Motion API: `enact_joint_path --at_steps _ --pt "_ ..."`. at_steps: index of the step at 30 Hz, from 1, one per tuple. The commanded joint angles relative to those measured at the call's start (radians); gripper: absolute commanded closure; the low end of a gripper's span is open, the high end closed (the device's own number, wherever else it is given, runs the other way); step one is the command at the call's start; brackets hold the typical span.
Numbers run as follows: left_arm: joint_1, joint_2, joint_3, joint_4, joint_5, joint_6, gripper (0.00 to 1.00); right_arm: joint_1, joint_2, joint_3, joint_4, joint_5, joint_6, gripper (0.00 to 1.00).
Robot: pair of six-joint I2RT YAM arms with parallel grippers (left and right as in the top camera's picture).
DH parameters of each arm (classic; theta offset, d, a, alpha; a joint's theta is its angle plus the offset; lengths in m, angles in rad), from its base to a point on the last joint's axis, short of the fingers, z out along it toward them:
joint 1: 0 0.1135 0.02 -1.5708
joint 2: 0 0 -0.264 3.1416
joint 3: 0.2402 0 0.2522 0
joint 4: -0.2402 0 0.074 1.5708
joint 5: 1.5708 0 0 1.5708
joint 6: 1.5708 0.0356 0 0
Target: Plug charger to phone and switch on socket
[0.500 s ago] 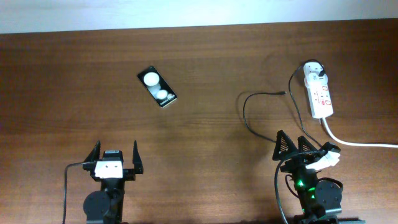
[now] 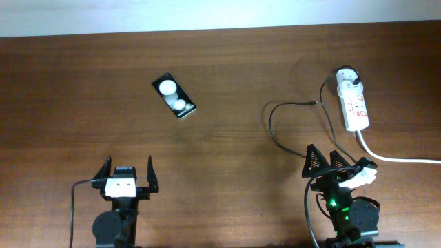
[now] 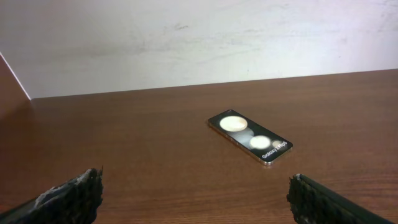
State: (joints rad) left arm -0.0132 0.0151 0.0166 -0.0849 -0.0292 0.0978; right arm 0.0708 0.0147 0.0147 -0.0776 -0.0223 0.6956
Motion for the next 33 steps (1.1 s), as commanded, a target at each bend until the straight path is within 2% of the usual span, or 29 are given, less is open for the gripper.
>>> enact_joint_path --at_steps 1,12,16,21,25,33 --pt "0.006 -0.003 -0.008 0.002 0.011 0.017 0.01 -0.006 -0.010 -0.009 0.000 0.012 -0.008 0.01" --pt "0.006 -0.003 -0.008 0.010 0.008 0.016 0.01 -0.005 -0.010 -0.009 0.000 0.012 -0.008 0.01" --pt "0.005 -0.003 -0.003 0.028 0.188 0.016 0.01 -0.005 -0.010 -0.009 0.000 0.012 -0.007 0.01" --pt "0.005 -0.003 0.060 0.016 0.195 0.001 0.01 -0.005 -0.010 -0.009 0.000 0.012 -0.007 0.01" --pt "0.005 -0.003 0.155 -0.121 0.194 0.002 0.01 -0.006 -0.010 -0.009 0.000 0.012 -0.007 0.01" --pt "0.005 -0.003 0.195 -0.216 0.193 0.001 0.01 -0.005 -0.010 -0.009 0.000 0.012 -0.007 0.01"
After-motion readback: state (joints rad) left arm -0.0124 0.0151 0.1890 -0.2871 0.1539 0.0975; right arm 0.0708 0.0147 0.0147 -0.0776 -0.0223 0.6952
